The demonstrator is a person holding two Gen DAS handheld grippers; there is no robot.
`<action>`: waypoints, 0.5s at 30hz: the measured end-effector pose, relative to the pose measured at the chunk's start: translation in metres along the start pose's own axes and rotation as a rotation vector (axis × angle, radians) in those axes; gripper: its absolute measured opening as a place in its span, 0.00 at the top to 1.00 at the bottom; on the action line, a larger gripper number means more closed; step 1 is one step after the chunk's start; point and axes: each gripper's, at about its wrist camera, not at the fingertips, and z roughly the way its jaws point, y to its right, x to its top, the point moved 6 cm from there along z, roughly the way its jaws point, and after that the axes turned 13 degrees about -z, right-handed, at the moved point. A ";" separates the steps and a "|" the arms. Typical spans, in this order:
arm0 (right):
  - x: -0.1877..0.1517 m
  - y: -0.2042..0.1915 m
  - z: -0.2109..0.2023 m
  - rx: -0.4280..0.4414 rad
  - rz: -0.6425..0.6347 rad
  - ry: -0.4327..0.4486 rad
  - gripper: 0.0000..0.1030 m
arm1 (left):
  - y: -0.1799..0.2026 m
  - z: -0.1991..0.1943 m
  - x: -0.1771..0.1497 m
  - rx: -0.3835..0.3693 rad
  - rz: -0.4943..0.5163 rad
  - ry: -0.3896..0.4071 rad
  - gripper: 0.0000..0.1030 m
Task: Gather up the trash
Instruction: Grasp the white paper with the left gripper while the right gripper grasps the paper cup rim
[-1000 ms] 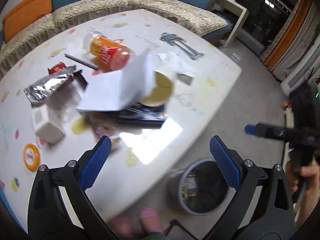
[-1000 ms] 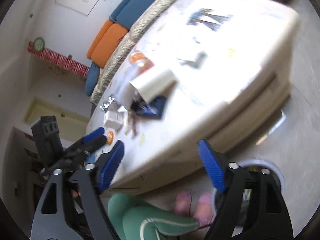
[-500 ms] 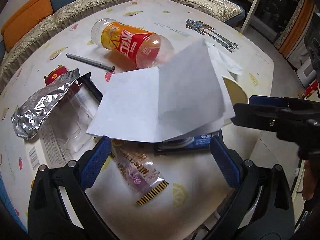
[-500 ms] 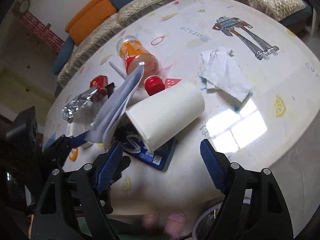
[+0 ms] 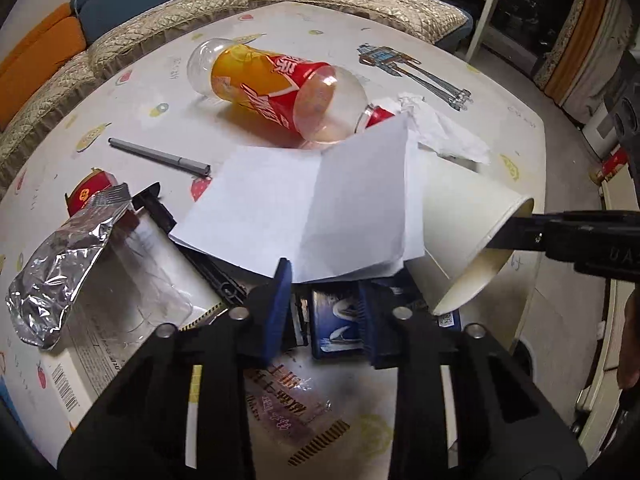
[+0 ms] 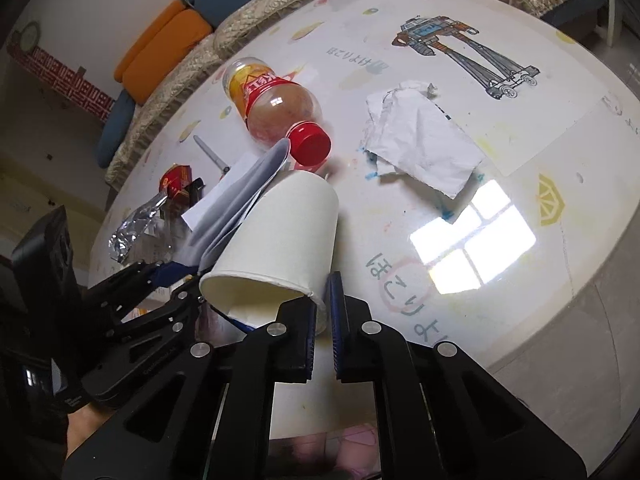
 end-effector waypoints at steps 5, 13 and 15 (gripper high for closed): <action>-0.006 0.008 -0.013 0.018 0.018 0.011 0.92 | 0.004 -0.002 -0.002 -0.009 0.005 0.019 0.92; -0.013 0.019 -0.024 0.053 0.051 0.039 0.93 | 0.008 -0.015 0.010 -0.062 -0.024 0.069 0.99; -0.013 0.017 -0.029 0.067 0.048 0.048 0.93 | 0.009 -0.020 0.011 -0.074 -0.024 0.074 0.99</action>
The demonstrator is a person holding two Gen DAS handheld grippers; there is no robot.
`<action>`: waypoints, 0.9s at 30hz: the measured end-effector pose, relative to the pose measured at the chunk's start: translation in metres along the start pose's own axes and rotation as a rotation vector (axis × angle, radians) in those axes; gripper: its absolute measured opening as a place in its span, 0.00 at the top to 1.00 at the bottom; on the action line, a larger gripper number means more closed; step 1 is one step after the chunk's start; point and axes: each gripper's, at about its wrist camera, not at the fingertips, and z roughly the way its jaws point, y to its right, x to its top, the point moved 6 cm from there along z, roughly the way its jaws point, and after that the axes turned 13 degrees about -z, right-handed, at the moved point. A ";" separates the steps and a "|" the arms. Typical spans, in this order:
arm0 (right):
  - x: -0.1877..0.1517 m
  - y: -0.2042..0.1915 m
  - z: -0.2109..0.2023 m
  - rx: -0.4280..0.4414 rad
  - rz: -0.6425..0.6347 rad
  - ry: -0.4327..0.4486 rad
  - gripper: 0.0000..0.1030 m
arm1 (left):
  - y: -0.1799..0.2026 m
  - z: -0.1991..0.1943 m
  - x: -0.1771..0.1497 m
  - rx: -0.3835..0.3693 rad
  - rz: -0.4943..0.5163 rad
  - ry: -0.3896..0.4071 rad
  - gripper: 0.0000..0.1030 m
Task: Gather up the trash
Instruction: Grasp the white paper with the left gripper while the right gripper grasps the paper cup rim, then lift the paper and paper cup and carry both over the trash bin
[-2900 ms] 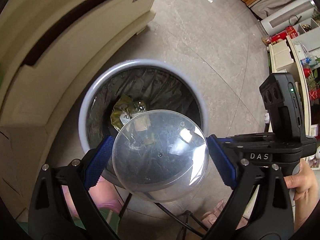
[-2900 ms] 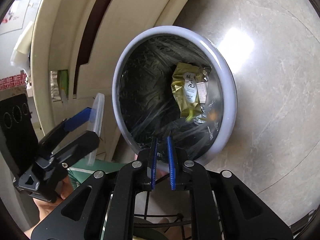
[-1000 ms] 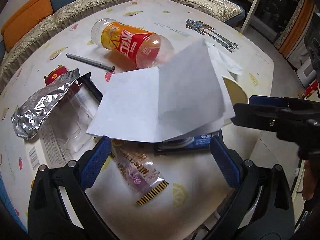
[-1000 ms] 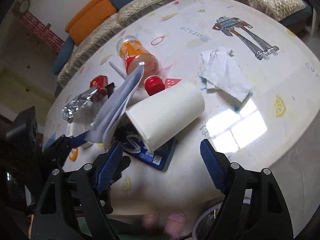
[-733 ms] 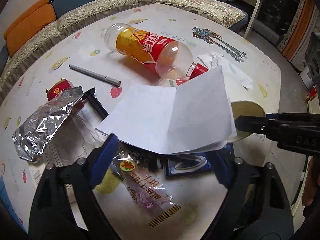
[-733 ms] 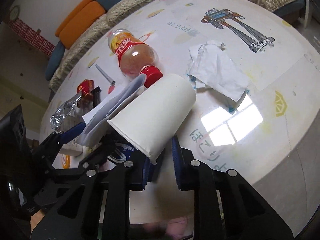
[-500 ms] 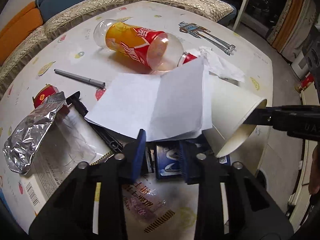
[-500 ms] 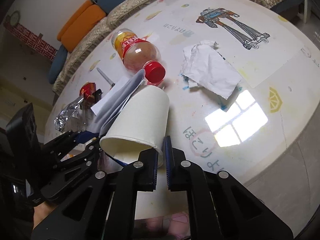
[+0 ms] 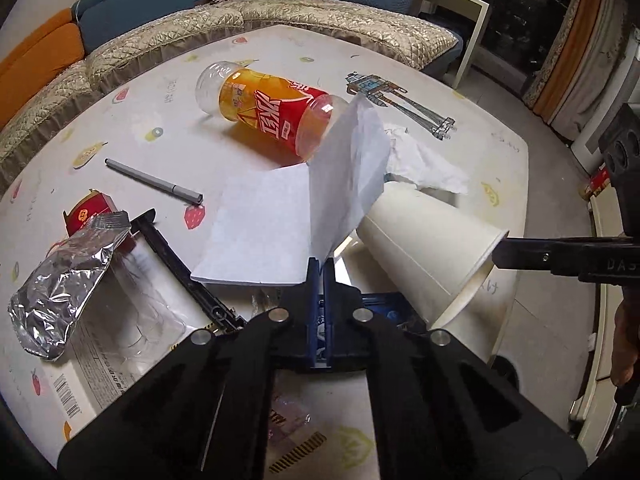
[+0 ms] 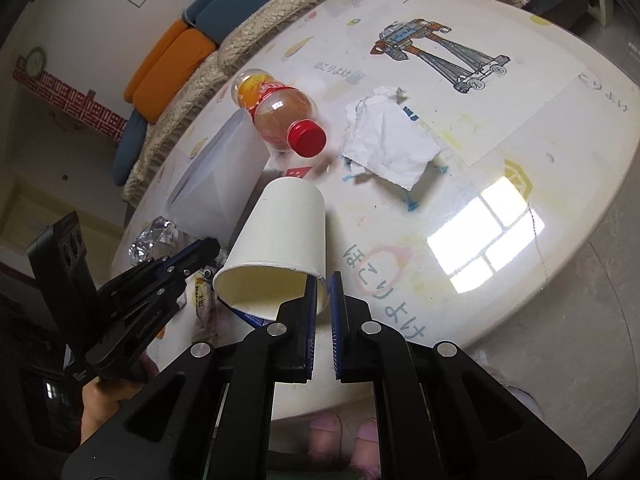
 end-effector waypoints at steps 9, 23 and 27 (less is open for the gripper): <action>-0.001 -0.003 -0.025 0.054 0.020 0.048 0.96 | 0.007 -0.028 0.005 -0.015 -0.003 0.039 1.00; -0.005 0.008 -0.055 0.062 0.045 0.093 0.96 | 0.043 -0.043 0.002 -0.028 0.064 0.046 0.99; -0.005 0.012 -0.056 0.049 0.053 0.102 0.96 | 0.047 -0.021 -0.017 0.003 0.109 -0.002 0.72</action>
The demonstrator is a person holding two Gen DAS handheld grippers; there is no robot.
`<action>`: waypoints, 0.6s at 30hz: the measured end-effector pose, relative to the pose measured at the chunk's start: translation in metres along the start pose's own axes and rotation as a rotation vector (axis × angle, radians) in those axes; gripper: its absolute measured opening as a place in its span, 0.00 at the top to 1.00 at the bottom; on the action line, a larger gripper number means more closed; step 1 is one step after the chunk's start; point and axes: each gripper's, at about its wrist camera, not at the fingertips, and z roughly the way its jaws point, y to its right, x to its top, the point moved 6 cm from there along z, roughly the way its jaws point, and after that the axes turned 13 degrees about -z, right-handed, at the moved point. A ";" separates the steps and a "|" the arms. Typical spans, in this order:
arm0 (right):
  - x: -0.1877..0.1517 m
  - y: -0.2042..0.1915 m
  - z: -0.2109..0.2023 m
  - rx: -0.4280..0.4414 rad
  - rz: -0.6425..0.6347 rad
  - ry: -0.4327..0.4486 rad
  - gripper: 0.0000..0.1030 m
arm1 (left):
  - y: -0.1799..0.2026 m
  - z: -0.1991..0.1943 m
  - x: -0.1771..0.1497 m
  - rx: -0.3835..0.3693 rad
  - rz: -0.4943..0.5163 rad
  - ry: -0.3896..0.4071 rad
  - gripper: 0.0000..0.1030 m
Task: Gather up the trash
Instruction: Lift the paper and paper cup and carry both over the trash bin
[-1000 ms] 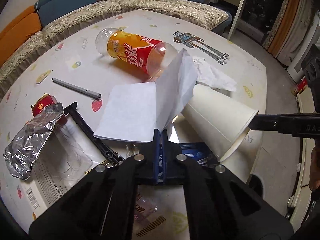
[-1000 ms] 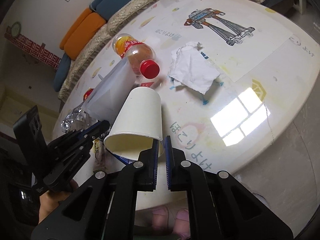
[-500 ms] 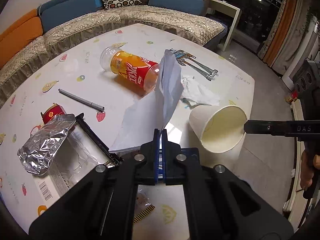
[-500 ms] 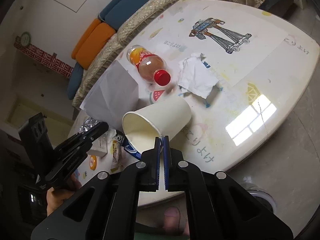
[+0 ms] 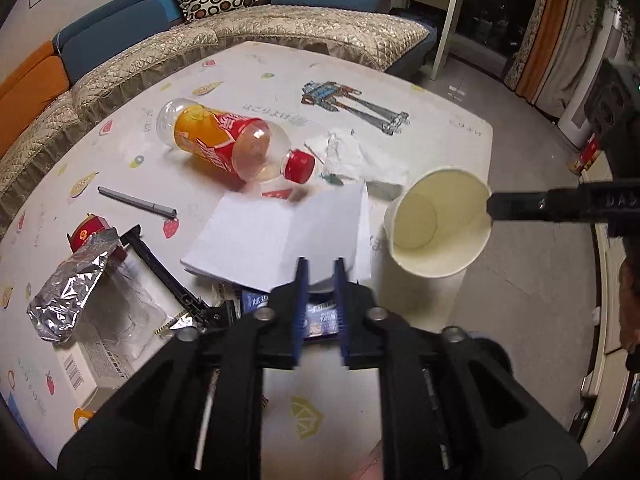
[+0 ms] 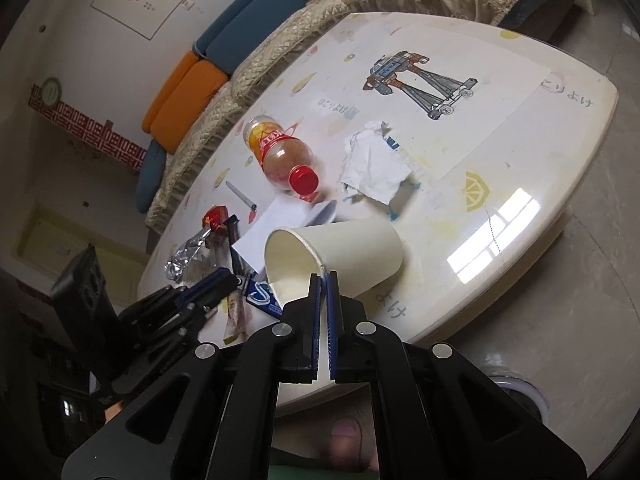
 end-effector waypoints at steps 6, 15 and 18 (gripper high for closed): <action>0.003 0.012 -0.001 -0.038 -0.008 -0.009 0.94 | -0.004 0.027 -0.008 0.004 -0.014 -0.038 0.52; -0.002 0.026 0.021 -0.071 -0.007 -0.058 0.92 | 0.014 0.050 -0.006 0.069 0.119 -0.047 0.39; -0.004 0.028 0.028 -0.071 0.001 -0.071 0.91 | 0.008 0.061 0.001 0.079 0.100 -0.059 0.47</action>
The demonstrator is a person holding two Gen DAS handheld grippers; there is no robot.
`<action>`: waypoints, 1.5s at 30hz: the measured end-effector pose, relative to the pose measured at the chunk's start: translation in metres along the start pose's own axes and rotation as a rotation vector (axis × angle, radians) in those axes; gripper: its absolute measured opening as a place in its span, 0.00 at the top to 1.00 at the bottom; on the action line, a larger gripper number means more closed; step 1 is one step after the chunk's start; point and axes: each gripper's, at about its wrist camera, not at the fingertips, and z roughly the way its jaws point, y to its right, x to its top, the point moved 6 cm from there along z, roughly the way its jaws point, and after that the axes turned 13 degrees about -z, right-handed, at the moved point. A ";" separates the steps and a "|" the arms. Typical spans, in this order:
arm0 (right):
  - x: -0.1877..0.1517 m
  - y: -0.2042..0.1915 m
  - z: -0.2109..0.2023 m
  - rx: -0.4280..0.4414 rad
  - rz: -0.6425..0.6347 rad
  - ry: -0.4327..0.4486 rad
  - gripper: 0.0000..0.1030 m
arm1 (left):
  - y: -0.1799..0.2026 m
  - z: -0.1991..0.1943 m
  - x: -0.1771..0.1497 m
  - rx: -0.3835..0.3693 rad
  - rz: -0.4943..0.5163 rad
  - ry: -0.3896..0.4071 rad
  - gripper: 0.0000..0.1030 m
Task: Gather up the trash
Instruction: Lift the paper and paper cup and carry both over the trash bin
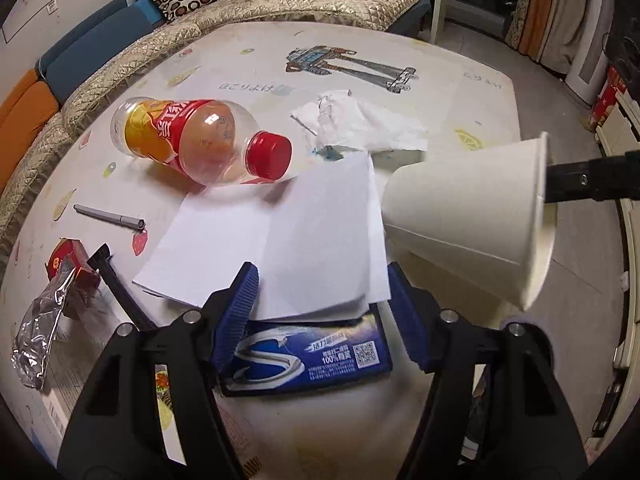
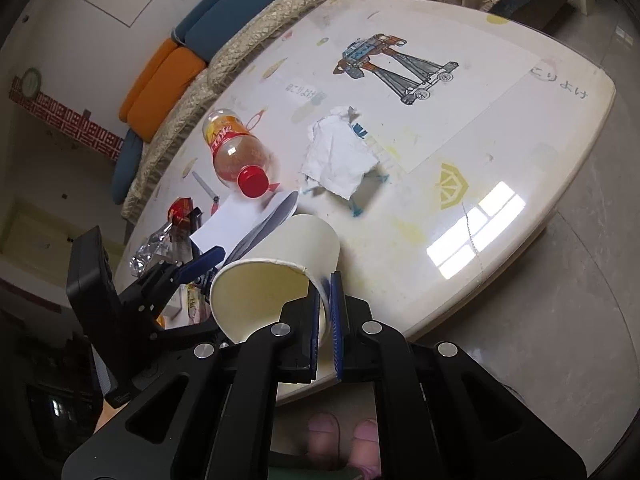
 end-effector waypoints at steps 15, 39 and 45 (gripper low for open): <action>0.002 -0.010 0.026 0.036 -0.021 0.003 0.96 | -0.023 0.003 0.014 -0.021 -0.082 0.033 0.95; -0.071 0.016 -0.094 0.060 0.011 0.103 0.97 | 0.029 -0.095 -0.003 -0.118 -0.067 0.131 0.98; -0.134 0.046 -0.103 0.045 0.085 0.075 0.97 | 0.070 -0.112 -0.032 -0.184 -0.025 0.116 0.98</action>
